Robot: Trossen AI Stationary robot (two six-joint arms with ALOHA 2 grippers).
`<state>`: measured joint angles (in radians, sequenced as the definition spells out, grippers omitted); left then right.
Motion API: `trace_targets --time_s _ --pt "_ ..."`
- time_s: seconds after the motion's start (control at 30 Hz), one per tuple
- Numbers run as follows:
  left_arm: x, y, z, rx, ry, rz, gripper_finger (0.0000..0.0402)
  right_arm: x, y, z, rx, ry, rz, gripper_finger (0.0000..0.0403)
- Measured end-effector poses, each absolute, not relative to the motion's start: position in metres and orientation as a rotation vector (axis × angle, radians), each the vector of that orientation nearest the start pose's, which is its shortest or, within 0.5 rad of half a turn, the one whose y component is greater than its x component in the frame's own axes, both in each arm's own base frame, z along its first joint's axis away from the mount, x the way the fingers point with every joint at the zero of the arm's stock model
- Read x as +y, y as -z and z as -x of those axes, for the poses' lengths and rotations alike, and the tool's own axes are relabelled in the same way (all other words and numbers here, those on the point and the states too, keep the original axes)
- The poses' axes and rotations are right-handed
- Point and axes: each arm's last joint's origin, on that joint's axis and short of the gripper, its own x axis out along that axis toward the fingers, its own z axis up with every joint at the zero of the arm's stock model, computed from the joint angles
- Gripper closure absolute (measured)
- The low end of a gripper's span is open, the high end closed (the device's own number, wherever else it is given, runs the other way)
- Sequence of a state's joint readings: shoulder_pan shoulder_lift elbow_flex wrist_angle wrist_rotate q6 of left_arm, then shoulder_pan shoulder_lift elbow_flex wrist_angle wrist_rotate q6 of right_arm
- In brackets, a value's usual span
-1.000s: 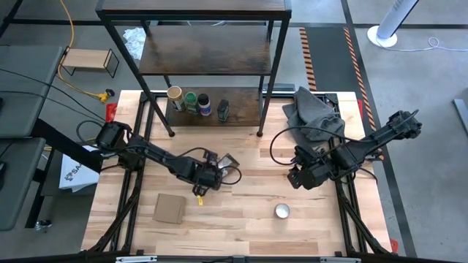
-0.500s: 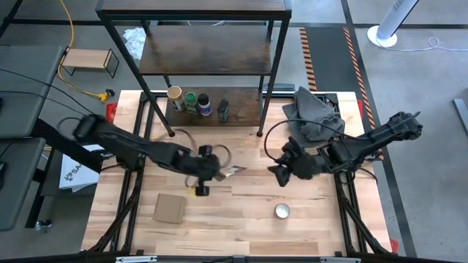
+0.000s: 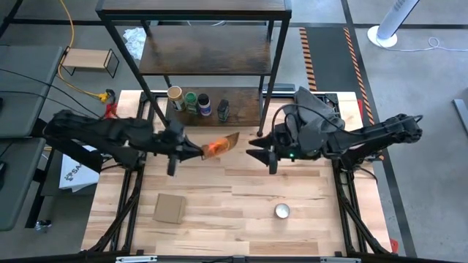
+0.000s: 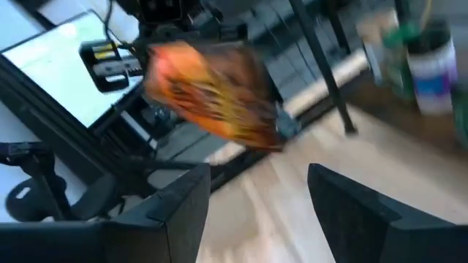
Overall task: Shelf spices
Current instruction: Put the orange seasoning pack on the shelf
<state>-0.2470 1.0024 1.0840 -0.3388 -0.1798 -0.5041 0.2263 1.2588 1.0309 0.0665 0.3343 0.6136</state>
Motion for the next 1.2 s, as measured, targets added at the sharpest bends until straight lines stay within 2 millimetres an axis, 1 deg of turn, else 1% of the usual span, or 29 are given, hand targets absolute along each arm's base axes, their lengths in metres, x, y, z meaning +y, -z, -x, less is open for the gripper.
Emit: trace_targets --time_s 0.1,0.2,0.3,0.4,0.57,0.8,0.97,1.03,1.07,1.13,1.2 --pt "-0.046 -0.396 -0.199 0.147 0.055 0.485 0.0401 0.052 -0.346 -0.286 0.064 0.133 -0.51 0.0176" --pt "-0.046 -0.401 -0.197 0.108 0.067 0.505 0.0402 0.05 -0.348 -0.289 0.027 0.124 -0.491 0.0176" --pt "-0.047 -0.398 -0.201 0.124 0.07 0.528 0.0401 0.048 -0.351 -0.291 -0.01 0.11 -0.485 0.0176" --pt "-0.051 -0.393 -0.212 0.154 0.121 0.555 0.0401 0.046 -0.357 -0.292 -0.057 0.07 -0.496 0.0176" --pt "-0.056 -0.394 -0.228 0.093 0.16 0.561 0.0401 0.046 -0.357 -0.292 -0.052 0.022 -0.479 0.0176" --pt "-0.055 -0.384 -0.241 0.128 0.117 0.559 0.0401 0.048 -0.363 -0.292 -0.084 -0.078 -0.503 0.0176" --pt "-0.053 -0.381 -0.246 0.132 0.08 0.555 0.0401 0.05 -0.363 -0.291 -0.075 -0.119 -0.468 0.0182" --pt "-0.051 -0.38 -0.247 0.13 0.069 0.555 0.0401 0.05 -0.363 -0.291 -0.071 -0.13 -0.465 0.0203" --pt "-0.05 -0.381 -0.247 0.125 0.063 0.556 0.0401 0.05 -0.362 -0.291 -0.068 -0.13 -0.463 0.022" --pt "-0.047 -0.381 -0.247 0.121 0.055 0.556 0.0401 0.05 -0.362 -0.291 -0.061 -0.135 -0.458 0.0271" --pt "-0.045 -0.381 -0.247 0.119 0.046 0.556 0.0401 0.051 -0.362 -0.291 -0.06 -0.143 -0.454 0.0346"
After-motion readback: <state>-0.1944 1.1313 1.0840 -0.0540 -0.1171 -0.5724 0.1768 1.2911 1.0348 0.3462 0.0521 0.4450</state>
